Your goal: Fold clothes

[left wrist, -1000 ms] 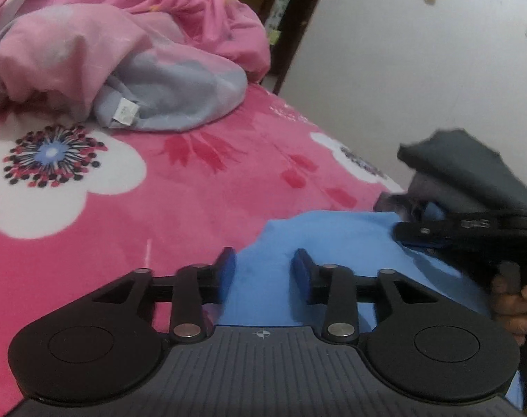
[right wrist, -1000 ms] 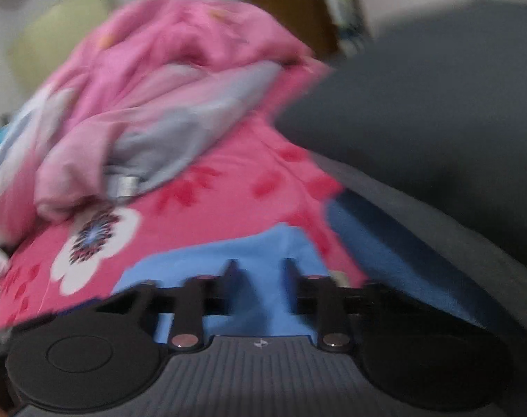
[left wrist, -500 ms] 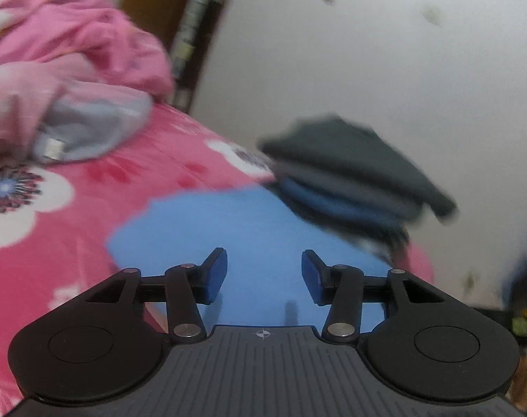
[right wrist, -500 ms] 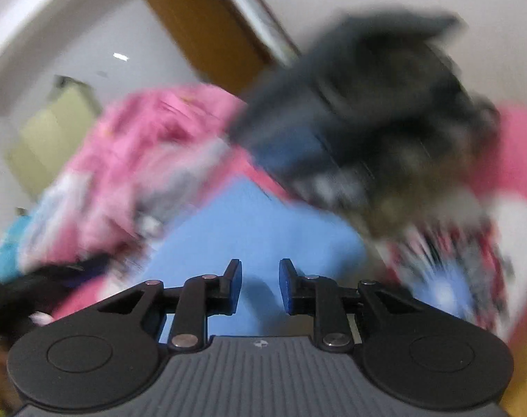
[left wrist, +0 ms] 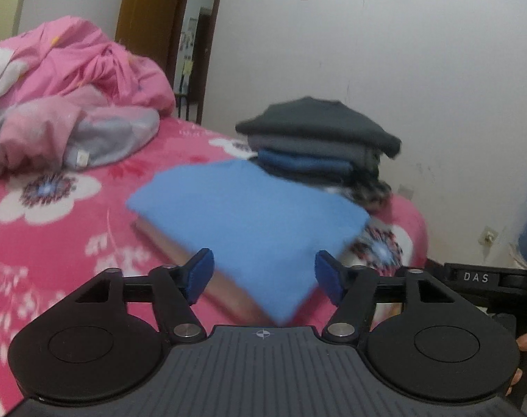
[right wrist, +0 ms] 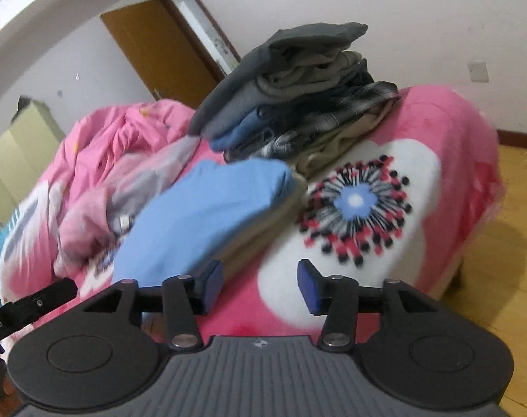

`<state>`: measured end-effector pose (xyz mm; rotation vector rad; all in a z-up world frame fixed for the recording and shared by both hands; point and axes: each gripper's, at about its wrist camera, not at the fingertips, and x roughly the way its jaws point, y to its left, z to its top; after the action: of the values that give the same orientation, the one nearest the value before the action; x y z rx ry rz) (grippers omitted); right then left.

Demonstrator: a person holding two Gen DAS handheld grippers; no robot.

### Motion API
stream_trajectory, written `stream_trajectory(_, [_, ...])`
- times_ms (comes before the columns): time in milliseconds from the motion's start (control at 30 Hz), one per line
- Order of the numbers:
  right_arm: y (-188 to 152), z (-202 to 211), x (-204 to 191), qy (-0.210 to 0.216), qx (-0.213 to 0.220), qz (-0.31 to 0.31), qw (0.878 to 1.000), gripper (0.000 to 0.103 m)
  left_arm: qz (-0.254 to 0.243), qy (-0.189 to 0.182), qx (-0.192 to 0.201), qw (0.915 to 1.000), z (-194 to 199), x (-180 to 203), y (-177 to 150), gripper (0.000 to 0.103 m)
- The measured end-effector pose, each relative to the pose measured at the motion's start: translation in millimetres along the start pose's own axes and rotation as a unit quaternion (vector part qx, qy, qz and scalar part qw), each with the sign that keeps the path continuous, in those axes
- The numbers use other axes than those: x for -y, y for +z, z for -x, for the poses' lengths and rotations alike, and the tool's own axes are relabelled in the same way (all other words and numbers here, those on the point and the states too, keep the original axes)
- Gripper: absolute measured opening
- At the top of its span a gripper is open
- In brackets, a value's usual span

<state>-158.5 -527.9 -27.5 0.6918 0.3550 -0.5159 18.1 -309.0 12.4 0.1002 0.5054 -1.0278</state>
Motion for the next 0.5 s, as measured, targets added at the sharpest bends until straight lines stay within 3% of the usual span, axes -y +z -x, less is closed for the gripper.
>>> stream_trajectory(67, [-9,13,-7,-0.005,-0.005,0.013,1.0,0.065,0.0,0.003,-0.007,1.0,10,3,-5,0.073])
stream_trajectory(167, [-17,29,-21,-0.005,-0.004,0.03,1.0,0.076,0.005,0.01,-0.014,0.9998,25,6,-7,0.088])
stream_trajectory(233, [-21,36,-32,-0.007,0.001,0.046,0.999,0.081,0.006,0.019,-0.012,0.9997,36,6,-7,0.092])
stream_trajectory(333, [-24,45,-48,-0.016,0.015,0.064,0.998,0.097,0.01,0.033,0.002,0.9994,54,4,-8,0.098])
stream_trajectory(500, [-29,59,-73,-0.034,0.039,0.092,0.994,0.103,0.026,0.046,0.021,0.9984,78,-2,-10,0.103])
